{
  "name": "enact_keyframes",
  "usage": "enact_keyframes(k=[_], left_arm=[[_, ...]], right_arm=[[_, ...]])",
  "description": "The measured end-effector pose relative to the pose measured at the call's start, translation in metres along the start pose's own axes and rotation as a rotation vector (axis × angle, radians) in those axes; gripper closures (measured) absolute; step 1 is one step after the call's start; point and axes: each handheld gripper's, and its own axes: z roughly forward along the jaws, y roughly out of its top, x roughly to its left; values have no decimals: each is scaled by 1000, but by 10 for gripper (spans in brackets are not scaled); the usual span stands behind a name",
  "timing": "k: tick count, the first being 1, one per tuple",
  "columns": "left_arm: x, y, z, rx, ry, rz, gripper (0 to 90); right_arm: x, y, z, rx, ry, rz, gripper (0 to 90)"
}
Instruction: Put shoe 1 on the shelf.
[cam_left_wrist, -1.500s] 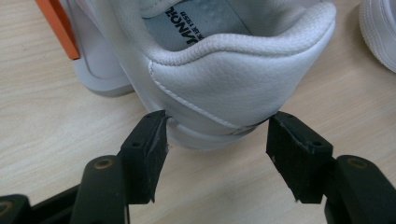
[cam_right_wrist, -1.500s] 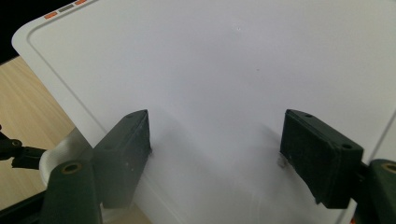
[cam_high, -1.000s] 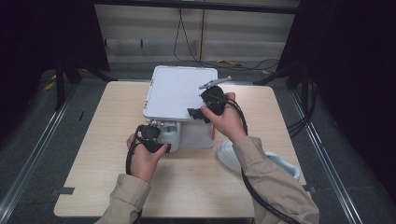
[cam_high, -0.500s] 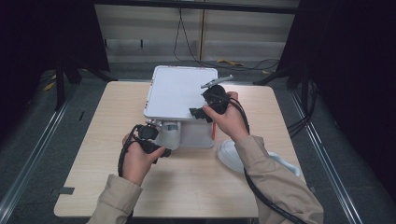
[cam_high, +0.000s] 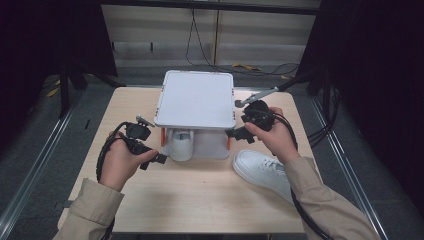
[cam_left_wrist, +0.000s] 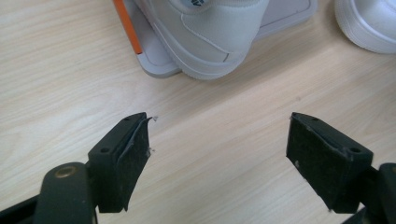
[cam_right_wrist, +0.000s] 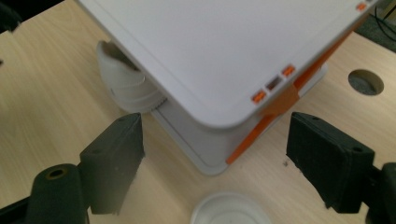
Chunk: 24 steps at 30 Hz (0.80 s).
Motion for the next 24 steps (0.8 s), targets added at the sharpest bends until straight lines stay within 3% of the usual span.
enact_keyframes(k=[12,16,24], left_arm=[[11,27,-24,-9,15,0,223],[11,43,-32,-35,5,5,225],[6,76,-39,-54,-4,20,229]], right_arm=[[-15,-60,-12,42,-2,27,178],[-18,-74,-19,31,-1,41,178],[-29,-97,-27,60,-13,53,178]])
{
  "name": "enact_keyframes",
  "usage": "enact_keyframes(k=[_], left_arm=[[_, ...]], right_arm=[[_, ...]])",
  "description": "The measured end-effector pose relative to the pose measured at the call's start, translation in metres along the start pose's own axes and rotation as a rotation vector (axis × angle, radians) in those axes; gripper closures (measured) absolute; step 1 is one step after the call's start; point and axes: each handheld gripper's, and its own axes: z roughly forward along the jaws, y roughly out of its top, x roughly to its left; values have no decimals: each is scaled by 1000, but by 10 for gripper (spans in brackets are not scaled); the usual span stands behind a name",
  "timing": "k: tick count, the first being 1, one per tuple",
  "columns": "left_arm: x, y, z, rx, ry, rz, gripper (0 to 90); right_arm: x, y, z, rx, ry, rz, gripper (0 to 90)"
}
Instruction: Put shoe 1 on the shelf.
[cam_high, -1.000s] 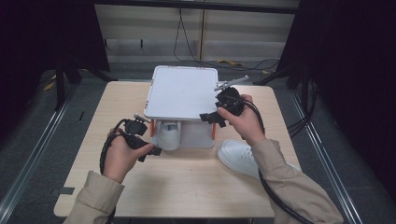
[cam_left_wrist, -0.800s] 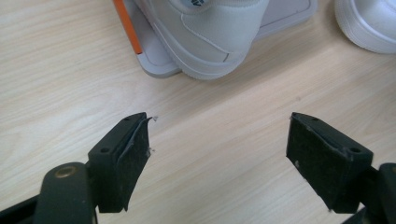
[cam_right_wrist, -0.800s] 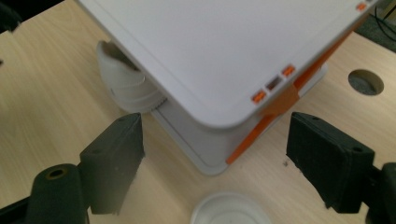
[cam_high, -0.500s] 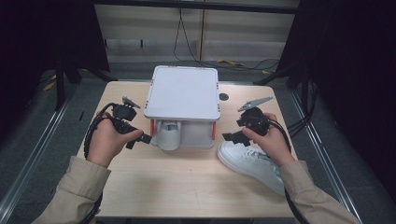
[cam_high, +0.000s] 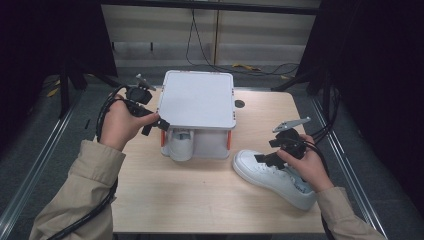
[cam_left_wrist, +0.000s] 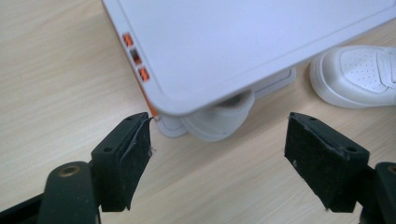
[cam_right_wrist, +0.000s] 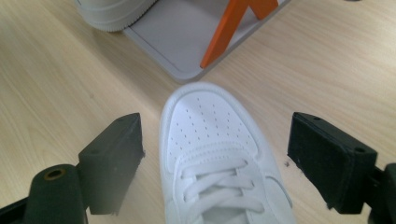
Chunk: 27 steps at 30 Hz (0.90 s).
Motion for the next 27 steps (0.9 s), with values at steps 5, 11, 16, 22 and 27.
enact_keyframes(k=[5,11,16,22,27], left_arm=[[-5,21,9,-7,18,18,232],[-13,38,31,-31,0,41,239],[-21,44,49,-36,2,54,232],[-22,45,61,-22,16,67,216],[-22,45,65,-47,26,85,199]], right_arm=[[-4,-12,-2,16,12,1,180],[-9,-24,-14,33,9,-5,158],[-14,-36,-21,75,9,-4,146],[-16,-52,-28,106,16,-17,180],[-20,-60,-33,91,5,-21,219]])
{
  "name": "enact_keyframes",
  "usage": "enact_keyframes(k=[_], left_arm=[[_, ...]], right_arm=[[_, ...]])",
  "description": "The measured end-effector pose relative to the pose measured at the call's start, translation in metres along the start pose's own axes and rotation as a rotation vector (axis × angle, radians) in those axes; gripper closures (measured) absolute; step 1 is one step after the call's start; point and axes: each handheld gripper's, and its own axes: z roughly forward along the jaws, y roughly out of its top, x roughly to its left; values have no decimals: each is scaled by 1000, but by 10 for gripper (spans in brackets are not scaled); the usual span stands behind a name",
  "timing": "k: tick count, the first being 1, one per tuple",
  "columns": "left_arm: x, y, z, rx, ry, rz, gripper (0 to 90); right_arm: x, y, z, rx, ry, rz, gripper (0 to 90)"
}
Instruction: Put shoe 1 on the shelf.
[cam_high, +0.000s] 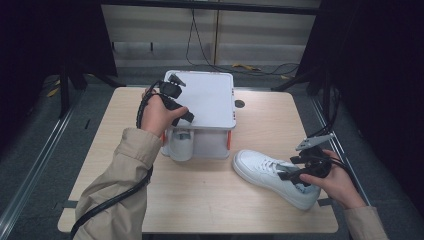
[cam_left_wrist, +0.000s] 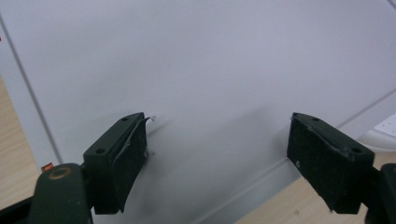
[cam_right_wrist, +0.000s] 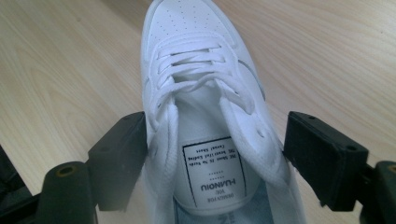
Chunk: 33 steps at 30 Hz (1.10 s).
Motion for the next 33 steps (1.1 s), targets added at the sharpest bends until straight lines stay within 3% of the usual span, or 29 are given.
enact_keyframes(k=[4,8,11,17,18,20,22,28,30,33], left_arm=[[-1,-1,1,-5,3,7,193],[-2,-2,1,-13,13,19,195],[-3,-3,1,-19,16,15,196],[-3,-3,1,-16,20,20,198],[-3,-3,2,-18,22,19,198],[-4,-2,2,-17,23,21,198],[-3,-3,2,-19,22,21,197],[-3,-4,2,-31,22,23,197],[-4,-5,2,-36,23,23,197],[-4,-6,2,-42,23,22,197]], right_arm=[[-3,-2,-9,-9,11,7,253],[-8,-1,-20,-45,-8,17,293],[-13,-3,-24,-41,-31,14,349],[-24,-16,-7,44,-35,20,470],[-27,-20,1,45,-27,41,535],[-29,-21,4,46,-28,45,556],[-32,-23,11,61,-51,47,686],[-26,-17,8,108,-48,73,798],[-20,-16,7,95,-16,107,809],[-11,-15,10,77,-6,113,816]])
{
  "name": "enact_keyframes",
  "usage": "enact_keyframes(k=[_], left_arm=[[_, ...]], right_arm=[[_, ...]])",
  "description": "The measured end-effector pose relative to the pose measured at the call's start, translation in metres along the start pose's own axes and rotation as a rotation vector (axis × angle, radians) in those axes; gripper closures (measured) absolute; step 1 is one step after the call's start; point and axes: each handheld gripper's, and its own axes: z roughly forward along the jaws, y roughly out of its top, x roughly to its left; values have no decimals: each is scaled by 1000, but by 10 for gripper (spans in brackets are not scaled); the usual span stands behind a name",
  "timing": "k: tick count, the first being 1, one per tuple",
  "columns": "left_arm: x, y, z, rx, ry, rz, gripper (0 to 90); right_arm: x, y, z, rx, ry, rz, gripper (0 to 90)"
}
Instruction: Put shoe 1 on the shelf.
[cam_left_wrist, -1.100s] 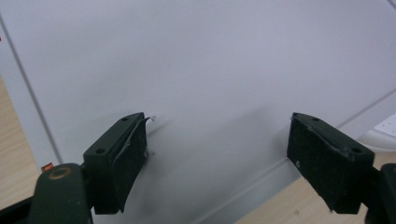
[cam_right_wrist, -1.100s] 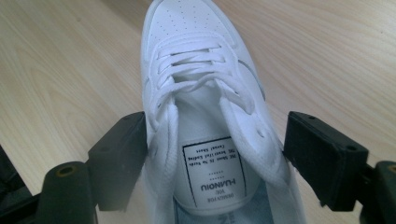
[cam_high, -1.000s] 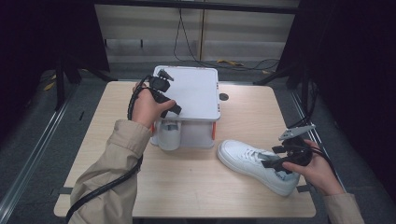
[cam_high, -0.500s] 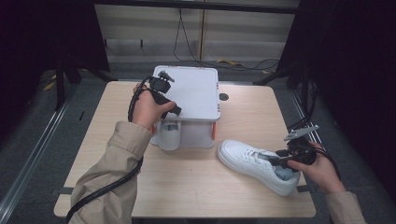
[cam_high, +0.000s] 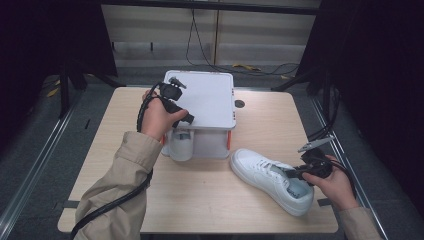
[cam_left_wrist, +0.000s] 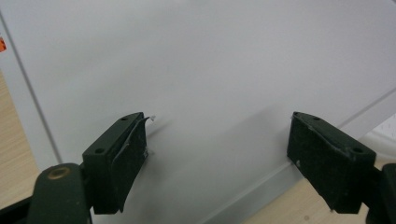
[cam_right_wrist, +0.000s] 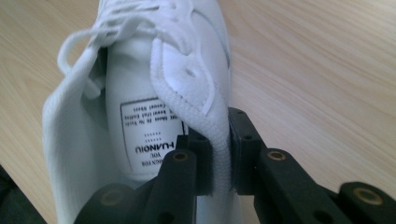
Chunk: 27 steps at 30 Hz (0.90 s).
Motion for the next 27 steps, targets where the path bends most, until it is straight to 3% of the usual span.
enact_keyframes(k=[5,15,27], left_arm=[[0,-1,0,-5,-1,0,197],[0,-1,0,-5,0,-1,196],[-1,-2,1,-17,1,0,187]], right_arm=[[9,5,1,-30,43,0,830],[22,25,-9,-84,44,10,835],[48,61,29,-110,68,-1,831]])
